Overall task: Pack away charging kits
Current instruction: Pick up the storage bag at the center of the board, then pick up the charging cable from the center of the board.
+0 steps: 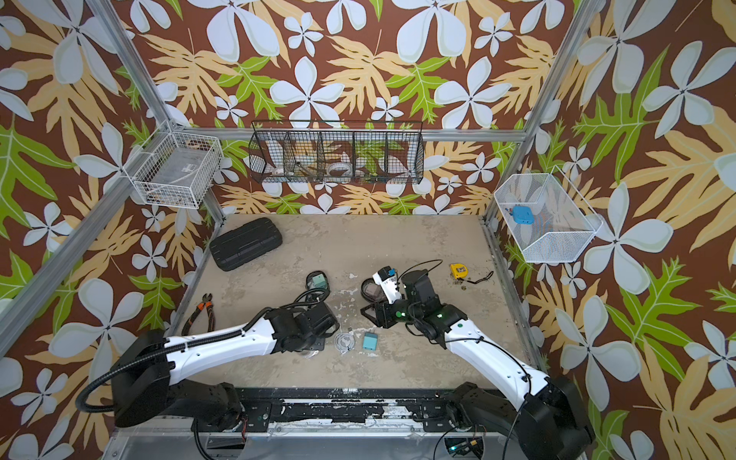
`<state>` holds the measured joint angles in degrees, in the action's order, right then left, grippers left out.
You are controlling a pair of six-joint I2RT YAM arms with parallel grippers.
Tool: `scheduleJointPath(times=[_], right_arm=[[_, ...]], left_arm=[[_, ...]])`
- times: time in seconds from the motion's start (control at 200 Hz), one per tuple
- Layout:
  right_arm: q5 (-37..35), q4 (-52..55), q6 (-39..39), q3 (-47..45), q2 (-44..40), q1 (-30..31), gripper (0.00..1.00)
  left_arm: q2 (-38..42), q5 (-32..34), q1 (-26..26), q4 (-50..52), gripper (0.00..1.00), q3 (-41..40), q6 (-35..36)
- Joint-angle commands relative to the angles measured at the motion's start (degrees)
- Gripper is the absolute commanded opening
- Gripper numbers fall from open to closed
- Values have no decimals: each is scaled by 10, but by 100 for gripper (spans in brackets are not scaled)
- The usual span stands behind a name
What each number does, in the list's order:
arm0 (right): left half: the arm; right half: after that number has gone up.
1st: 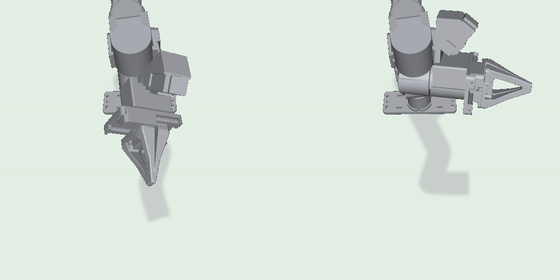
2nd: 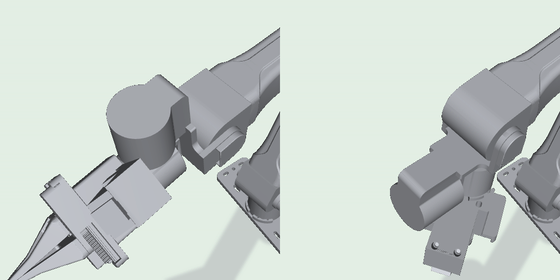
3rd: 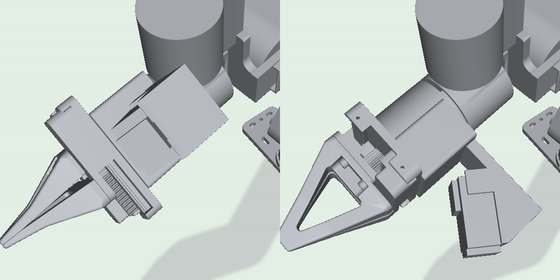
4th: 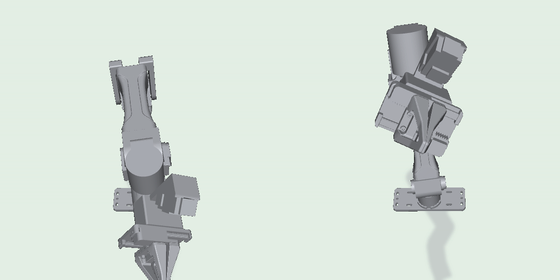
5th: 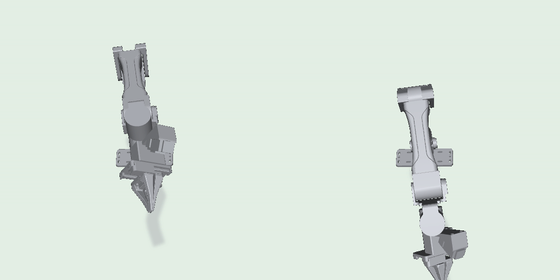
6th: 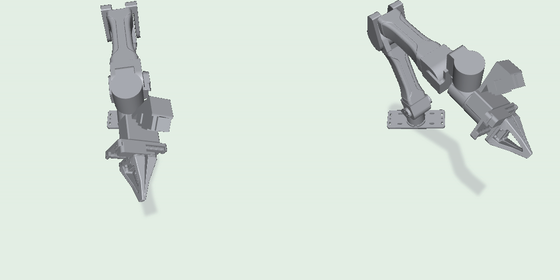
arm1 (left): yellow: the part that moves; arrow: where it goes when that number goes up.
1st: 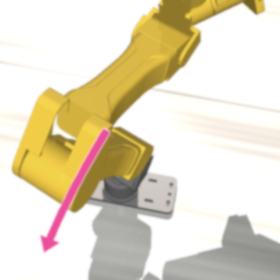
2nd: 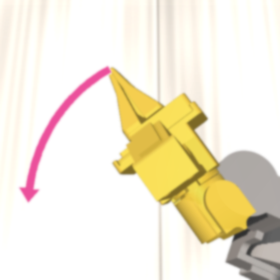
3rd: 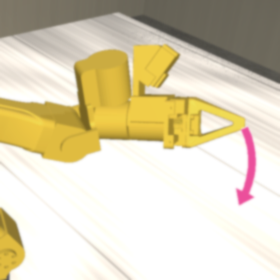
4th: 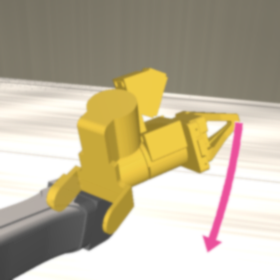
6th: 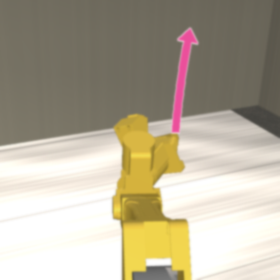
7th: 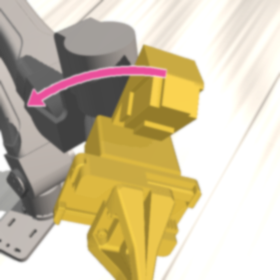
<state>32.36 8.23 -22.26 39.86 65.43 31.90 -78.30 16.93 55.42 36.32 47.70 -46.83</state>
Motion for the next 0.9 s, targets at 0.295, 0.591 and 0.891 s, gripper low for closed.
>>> scheduleJointPath(times=[0.295,0.591,0.891], right_arm=[[-127,-42,-130,-34,90,128,45],[-189,-40,-140,2,185,160,49],[-199,-20,-122,52,276,166,46]], left_arm=[[38,-79,-17,-199,0,-97,31],[73,-111,-26,-280,0,-143,29],[72,-113,-29,-301,0,-161,27]])
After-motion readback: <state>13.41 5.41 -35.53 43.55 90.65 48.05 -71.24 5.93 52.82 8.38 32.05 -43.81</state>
